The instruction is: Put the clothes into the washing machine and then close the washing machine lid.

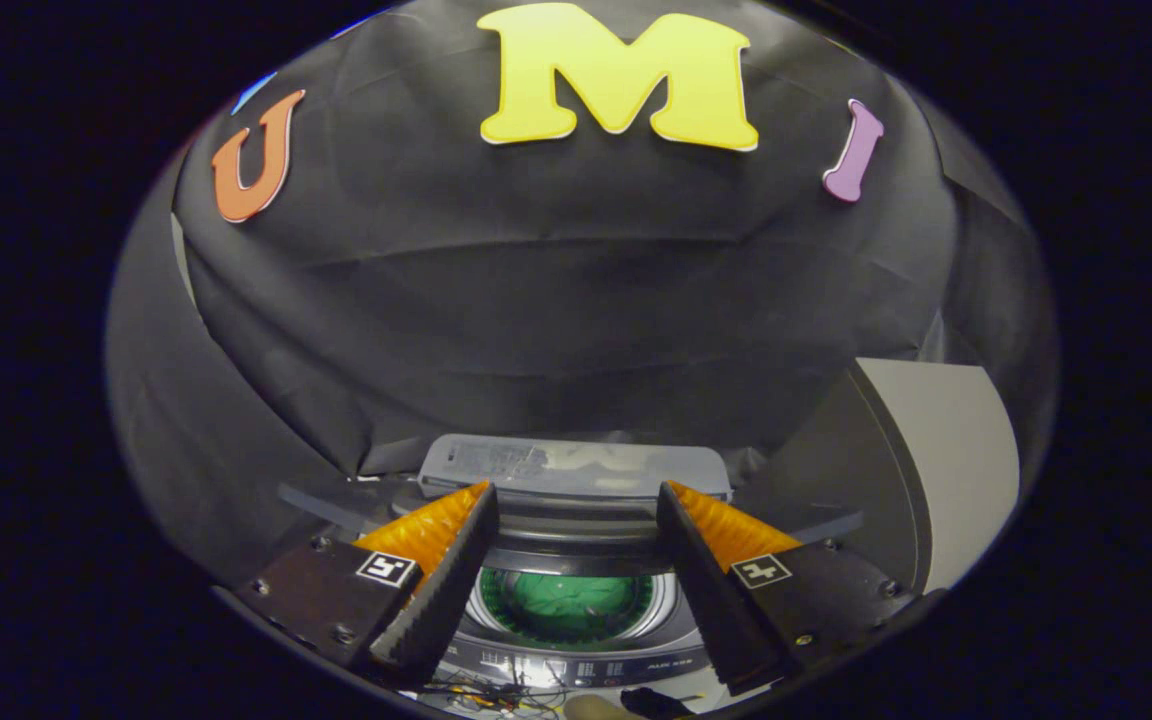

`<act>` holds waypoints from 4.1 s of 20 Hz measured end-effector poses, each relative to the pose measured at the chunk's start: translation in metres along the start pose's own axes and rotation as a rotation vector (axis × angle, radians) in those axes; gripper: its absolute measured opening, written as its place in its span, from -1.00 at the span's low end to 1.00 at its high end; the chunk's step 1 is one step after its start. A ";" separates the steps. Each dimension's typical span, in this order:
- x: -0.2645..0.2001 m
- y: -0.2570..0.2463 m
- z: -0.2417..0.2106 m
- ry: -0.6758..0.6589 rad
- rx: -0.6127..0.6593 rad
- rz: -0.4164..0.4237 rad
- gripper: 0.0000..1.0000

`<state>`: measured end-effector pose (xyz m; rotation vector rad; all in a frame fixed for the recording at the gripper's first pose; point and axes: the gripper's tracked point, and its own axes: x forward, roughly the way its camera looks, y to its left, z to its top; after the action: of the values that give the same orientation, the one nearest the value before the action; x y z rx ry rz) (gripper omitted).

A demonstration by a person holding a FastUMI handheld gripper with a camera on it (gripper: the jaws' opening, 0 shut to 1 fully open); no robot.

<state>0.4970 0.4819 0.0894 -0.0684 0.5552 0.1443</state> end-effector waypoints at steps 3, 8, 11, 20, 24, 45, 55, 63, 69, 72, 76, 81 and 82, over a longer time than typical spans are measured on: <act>-0.005 0.003 -0.015 0.028 -0.031 0.007 0.99; -0.018 0.005 -0.048 0.062 -0.046 0.025 0.99; -0.020 0.004 -0.050 0.063 -0.047 0.024 0.99; -0.063 -0.005 -0.040 -0.016 -0.073 0.049 0.99; -0.112 -0.023 -0.025 -0.147 -0.085 0.072 0.98; -0.462 -0.340 -0.087 -0.894 -0.003 0.059 0.99; -0.436 -0.435 -0.266 -0.720 0.024 -0.009 0.99; -0.423 -0.466 -0.357 -0.594 0.030 -0.039 0.99; -0.424 -0.465 -0.365 -0.587 0.024 -0.038 0.99; -0.421 -0.462 -0.367 -0.576 0.007 -0.035 0.99; -0.421 -0.460 -0.366 -0.572 0.016 -0.029 0.99; -0.418 -0.463 -0.368 -0.574 0.020 -0.032 1.00; -0.418 -0.464 -0.369 -0.571 0.025 -0.031 0.99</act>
<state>0.0263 -0.0637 0.0099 -0.0098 -0.0139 0.1197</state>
